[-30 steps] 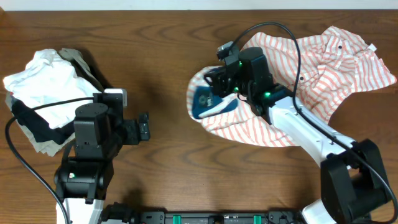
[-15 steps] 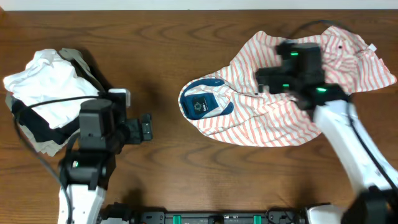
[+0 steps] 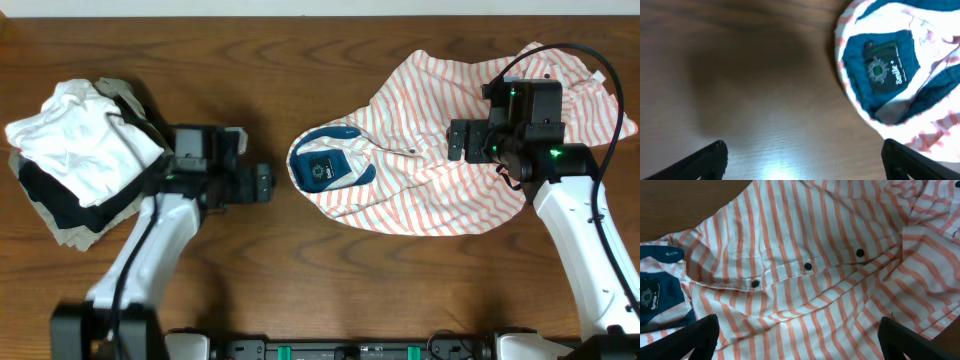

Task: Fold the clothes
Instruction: 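Drag the striped shirt with the right gripper toward the table center, then grasp the teal collar with the left gripper and stretch shirt apart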

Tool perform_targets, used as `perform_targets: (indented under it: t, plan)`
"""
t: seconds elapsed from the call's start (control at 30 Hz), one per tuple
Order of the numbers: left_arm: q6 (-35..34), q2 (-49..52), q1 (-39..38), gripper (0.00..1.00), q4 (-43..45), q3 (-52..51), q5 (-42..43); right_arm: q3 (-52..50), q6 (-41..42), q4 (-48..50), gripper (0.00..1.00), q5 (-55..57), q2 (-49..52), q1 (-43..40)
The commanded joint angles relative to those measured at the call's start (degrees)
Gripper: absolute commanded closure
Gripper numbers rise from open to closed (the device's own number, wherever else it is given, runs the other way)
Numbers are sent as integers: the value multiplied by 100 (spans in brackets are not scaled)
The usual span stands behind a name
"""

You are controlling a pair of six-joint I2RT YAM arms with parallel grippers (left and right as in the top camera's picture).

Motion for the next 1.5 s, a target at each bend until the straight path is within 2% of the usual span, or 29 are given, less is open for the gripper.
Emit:
perform_targets:
  t: [0.0,0.13,0.3,0.53,0.57,0.6,0.67,0.7,0.73,0.77,0.93,1.1,1.33,1.37,1.4,1.43,1.47]
  plan:
    - [-50,472,-223,7,527,68,435,42,-114,-48,1,59,13,-11]
    - [-87,1001,-553,15,1399,68,431,42,-155,-66,1,61,13,-11]
    - [-138,1556,-785,15,2203,68,409,42,-155,-133,2,59,13,-11]
    - [-284,2059,-782,15,2518,68,413,42,-155,-232,7,59,11,-11]
    - [-284,2118,-782,20,2540,68,413,42,-153,-229,10,59,11,-11]
    - [-284,2157,-782,28,2557,68,417,42,-153,-232,12,59,11,-11]
    - [-280,2190,-782,69,2559,68,415,42,-151,-236,20,59,11,-11]
    - [-280,2188,-782,86,2562,68,413,42,-151,-236,23,59,11,-11]
    - [-278,2184,-769,93,2566,74,413,42,-151,-236,27,59,11,-11]
    - [-278,2175,-745,94,2562,90,411,42,-149,-236,30,59,11,-11]
    - [-262,1991,-382,94,2553,101,269,42,-136,-245,38,61,11,-11]
    - [-262,1641,319,94,2559,127,-247,42,-127,-247,36,225,11,-46]
    - [-286,1499,1207,94,2577,310,-282,42,317,-262,33,721,11,-269]
    - [-289,1499,1268,90,2570,348,-280,42,417,-271,33,828,11,-332]
    - [-310,1499,1318,75,2553,387,-256,42,481,-278,32,931,13,-391]
    - [-367,1497,1364,51,2518,439,-120,42,527,-278,32,1027,13,-457]
    - [-433,1497,1392,37,2468,494,120,42,540,-278,31,1095,13,-535]
